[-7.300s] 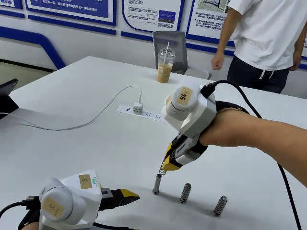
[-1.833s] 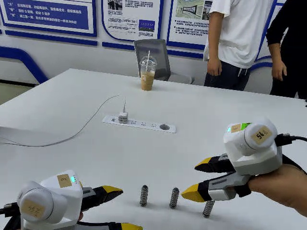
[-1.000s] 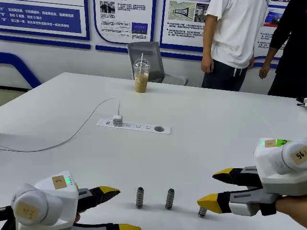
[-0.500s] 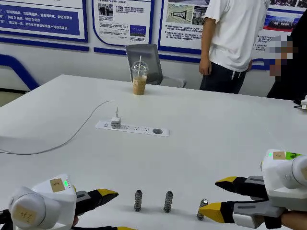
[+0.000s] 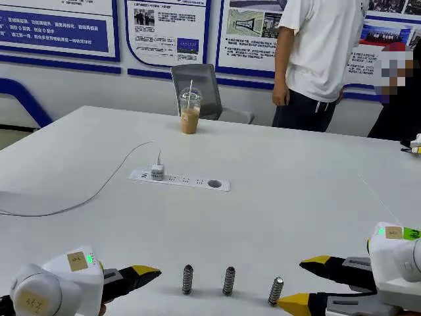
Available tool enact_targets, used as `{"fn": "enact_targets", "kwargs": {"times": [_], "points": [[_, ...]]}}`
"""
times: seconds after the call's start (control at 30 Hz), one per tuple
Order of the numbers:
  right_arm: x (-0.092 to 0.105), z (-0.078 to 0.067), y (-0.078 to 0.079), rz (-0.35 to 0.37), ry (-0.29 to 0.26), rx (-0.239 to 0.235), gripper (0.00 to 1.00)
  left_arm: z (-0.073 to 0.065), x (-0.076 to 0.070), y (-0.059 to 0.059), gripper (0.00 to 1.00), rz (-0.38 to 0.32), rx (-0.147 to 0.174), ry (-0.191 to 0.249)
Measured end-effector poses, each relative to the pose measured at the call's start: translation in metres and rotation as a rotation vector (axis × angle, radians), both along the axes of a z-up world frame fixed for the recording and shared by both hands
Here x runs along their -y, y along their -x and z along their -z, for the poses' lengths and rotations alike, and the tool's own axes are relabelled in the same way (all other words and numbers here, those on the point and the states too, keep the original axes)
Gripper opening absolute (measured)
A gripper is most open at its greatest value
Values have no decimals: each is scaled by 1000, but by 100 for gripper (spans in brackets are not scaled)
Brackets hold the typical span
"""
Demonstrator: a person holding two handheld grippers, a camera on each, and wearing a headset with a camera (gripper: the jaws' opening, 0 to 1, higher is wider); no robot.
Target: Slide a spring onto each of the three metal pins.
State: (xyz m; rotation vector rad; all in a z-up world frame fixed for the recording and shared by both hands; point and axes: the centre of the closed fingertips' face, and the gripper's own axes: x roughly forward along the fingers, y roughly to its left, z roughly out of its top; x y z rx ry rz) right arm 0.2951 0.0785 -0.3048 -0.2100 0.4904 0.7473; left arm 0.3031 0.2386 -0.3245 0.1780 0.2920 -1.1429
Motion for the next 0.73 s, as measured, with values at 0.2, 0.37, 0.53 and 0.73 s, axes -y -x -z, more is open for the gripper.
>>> {"fn": "enact_targets", "kwargs": {"times": [0.2, 0.37, 0.53, 0.73], "points": [[3, 1, 4, 7, -14, 17, 53, -1, 0, 0, 60, -4, 1, 2], [4, 4, 6, 11, -14, 16, 54, 1, -1, 0, 60, -5, -1, 2], [5, 4, 7, 16, -20, 24, 54, 0, -1, 0, 60, -7, -1, 1], [7, 5, 7, 23, -26, 28, 55, 0, -2, 0, 61, -9, 0, 1]]}}
